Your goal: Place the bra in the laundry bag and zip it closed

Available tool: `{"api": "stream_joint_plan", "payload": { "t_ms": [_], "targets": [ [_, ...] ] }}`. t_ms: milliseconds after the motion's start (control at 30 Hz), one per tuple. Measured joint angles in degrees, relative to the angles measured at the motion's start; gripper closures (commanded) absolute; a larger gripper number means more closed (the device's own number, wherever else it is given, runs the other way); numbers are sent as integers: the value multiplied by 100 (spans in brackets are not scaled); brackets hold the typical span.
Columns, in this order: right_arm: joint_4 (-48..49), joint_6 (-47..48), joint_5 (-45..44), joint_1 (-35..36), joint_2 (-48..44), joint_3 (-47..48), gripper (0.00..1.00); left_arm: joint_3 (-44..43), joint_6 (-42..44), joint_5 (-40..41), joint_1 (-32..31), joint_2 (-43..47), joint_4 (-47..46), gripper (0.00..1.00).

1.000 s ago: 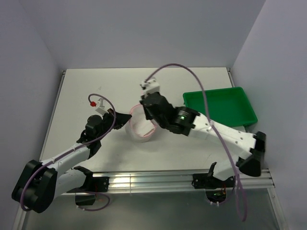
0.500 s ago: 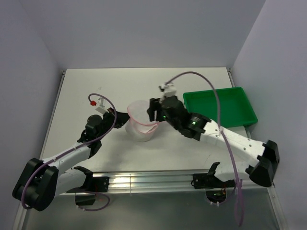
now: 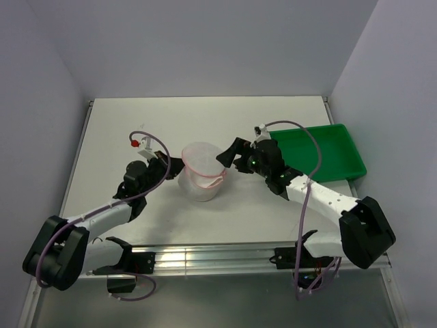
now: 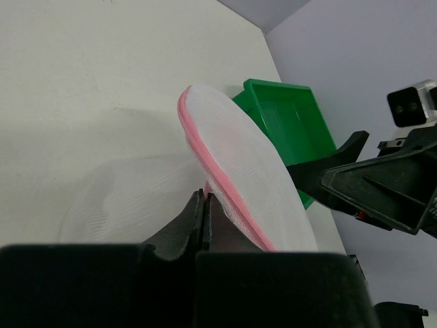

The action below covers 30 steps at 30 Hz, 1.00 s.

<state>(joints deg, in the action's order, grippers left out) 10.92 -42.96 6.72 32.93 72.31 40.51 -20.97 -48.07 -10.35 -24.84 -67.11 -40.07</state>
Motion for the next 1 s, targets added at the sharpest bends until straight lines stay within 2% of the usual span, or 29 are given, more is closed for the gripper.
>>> {"api": "stream_joint_plan", "payload": {
  "t_ms": [133,233,267,367,400,533,733,767,833,867,967,1000],
  "targets": [
    [636,-411,234,-181,428,-195,12,0,55,-72,52,-269,-267,100],
    [970,-610,330,-273,798,-210,24,0,61,-83,68,-315,-380,100],
    [1062,-678,367,-306,892,-212,36,0,61,-83,74,-313,-411,100],
    [1311,-822,437,-389,1023,-247,61,-2,63,-81,79,-317,-470,100],
    [1397,-833,470,-396,1023,-269,66,-7,61,-79,81,-332,-487,100],
    [1731,-957,544,-409,931,-516,78,-166,61,-11,94,-553,-514,100],
    [1753,-1095,415,-238,179,-1263,89,-710,63,199,127,-907,-479,100],
    [1700,-1115,350,-168,42,-1329,89,-798,61,236,127,-944,-470,83],
    [1604,-1117,136,9,-238,-1375,90,-883,37,286,127,-957,-459,57],
    [1574,-1099,13,96,-354,-1375,91,-887,52,319,131,-940,-459,38],
    [1462,-1027,-356,304,-592,-1375,91,-868,-63,459,142,-697,-140,20],
    [1429,-1005,-446,348,-621,-1375,91,-828,-79,551,142,-481,79,18]
  ]
}}
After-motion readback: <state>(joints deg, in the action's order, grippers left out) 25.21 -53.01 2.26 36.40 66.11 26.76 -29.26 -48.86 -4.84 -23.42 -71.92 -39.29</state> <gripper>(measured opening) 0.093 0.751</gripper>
